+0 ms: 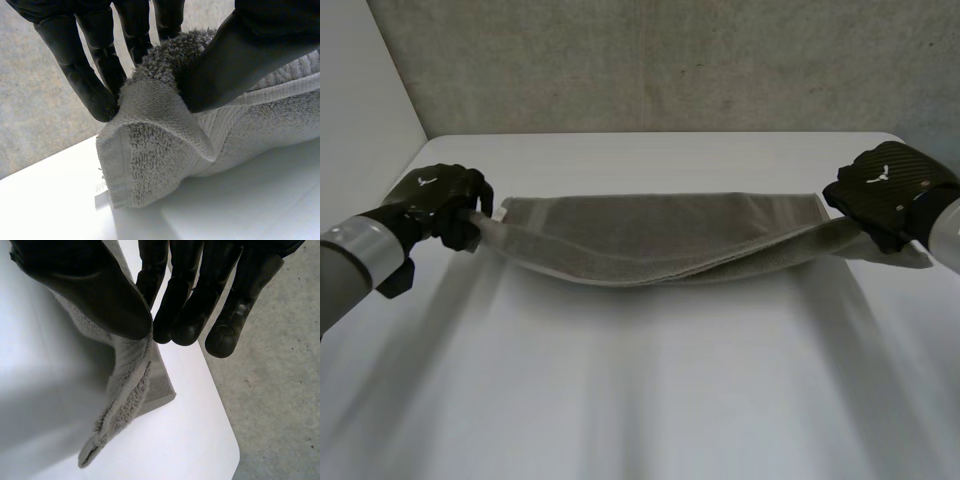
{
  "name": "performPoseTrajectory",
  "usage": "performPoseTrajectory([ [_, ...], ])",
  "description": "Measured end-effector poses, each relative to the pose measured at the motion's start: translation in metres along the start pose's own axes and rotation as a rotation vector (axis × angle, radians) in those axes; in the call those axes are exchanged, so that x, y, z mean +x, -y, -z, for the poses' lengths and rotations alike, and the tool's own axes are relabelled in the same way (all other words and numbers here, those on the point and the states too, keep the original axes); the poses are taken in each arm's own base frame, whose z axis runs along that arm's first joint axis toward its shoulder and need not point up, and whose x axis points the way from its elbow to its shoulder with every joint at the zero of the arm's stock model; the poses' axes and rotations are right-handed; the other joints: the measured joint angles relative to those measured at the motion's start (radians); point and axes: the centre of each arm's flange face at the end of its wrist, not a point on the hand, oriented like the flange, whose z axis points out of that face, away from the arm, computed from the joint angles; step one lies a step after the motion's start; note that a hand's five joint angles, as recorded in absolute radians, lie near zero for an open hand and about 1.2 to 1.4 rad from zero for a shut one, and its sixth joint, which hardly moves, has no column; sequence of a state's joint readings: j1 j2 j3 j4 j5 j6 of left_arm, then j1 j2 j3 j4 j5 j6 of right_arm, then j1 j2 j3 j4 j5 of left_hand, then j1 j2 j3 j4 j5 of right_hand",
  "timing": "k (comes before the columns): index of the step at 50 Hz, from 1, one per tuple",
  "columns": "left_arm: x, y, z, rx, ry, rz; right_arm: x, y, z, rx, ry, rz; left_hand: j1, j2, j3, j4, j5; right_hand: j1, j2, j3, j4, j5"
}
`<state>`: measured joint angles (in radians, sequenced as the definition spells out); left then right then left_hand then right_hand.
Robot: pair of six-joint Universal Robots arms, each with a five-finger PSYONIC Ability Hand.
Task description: Fold the towel.
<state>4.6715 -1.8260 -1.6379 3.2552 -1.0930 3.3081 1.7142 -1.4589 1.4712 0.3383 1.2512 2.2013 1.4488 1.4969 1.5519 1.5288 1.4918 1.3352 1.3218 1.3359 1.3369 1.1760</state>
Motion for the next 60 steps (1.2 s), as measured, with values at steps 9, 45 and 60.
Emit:
performPoseTrajectory([
  [9,-0.001,-0.002,0.009,-0.01,0.017,0.008,0.009,0.002,-0.007,0.008,0.037,-0.006,0.0,0.0,0.0,0.0,0.0,0.0,0.0,0.0,0.0,0.0],
  [45,-0.003,-0.053,-0.159,-0.023,0.21,-0.052,-0.03,-0.036,-0.23,0.178,-0.234,0.156,-0.249,-0.291,-0.333,-0.332,-0.288,-0.343,-0.341,-0.339,-0.341,-0.364],
  [60,-0.006,-0.026,-0.158,0.04,0.262,-0.059,-0.025,-0.046,-0.227,0.076,-0.308,0.126,-1.178,-1.237,-1.306,-1.265,-1.268,-1.102,-1.078,-1.095,-1.083,-1.117],
])
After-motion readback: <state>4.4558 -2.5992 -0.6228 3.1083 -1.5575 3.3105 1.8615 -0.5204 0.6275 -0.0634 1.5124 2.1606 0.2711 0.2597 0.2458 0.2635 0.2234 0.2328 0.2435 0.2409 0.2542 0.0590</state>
